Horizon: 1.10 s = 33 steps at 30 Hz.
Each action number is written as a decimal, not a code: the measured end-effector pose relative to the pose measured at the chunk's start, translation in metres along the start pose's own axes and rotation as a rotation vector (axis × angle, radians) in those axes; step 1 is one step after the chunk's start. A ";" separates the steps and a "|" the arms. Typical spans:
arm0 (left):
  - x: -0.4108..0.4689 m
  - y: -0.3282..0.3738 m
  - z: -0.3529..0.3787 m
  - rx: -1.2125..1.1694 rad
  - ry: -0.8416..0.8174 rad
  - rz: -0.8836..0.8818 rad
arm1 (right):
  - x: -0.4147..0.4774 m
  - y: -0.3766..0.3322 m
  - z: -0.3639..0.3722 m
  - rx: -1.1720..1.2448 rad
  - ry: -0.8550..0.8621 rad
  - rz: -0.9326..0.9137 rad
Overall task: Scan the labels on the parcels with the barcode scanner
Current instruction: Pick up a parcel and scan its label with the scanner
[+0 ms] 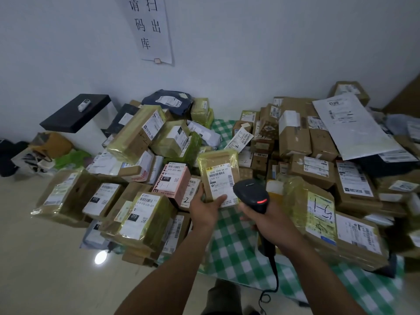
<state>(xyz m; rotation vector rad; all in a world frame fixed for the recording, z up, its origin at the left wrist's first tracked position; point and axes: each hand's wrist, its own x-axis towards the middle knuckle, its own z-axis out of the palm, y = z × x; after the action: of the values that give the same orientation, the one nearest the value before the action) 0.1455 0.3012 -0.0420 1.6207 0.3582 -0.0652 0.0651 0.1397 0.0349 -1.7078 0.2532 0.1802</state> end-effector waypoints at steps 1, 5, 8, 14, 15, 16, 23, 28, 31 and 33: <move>0.004 -0.001 0.001 0.006 0.001 0.004 | -0.001 -0.005 0.001 -0.008 -0.019 0.001; 0.007 -0.005 0.003 0.087 0.018 0.073 | -0.007 -0.016 0.005 -0.024 -0.058 0.003; 0.008 -0.010 0.002 0.110 0.018 0.113 | -0.009 -0.018 0.006 -0.049 -0.073 0.013; 0.009 -0.016 0.000 0.131 0.014 0.137 | -0.008 -0.015 0.008 -0.048 -0.109 0.039; 0.009 -0.016 -0.001 0.130 0.010 0.139 | -0.007 -0.014 0.008 -0.051 -0.113 0.037; 0.008 -0.016 -0.001 0.127 0.007 0.142 | -0.007 -0.014 0.009 -0.053 -0.118 0.031; 0.002 -0.010 -0.012 0.142 -0.016 0.140 | -0.006 -0.011 0.011 -0.025 -0.141 0.049; -0.013 -0.001 -0.044 0.270 -0.101 0.079 | -0.008 -0.001 0.009 0.011 -0.113 0.069; -0.030 0.000 -0.072 0.362 -0.135 0.001 | -0.008 0.010 0.011 0.030 -0.099 0.094; -0.038 -0.004 -0.089 0.396 -0.167 -0.067 | -0.008 0.015 0.017 0.038 -0.102 0.106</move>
<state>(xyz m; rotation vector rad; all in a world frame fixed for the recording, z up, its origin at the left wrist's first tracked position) 0.0930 0.3816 -0.0284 1.9774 0.2817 -0.3384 0.0537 0.1546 0.0197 -1.6433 0.2697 0.3383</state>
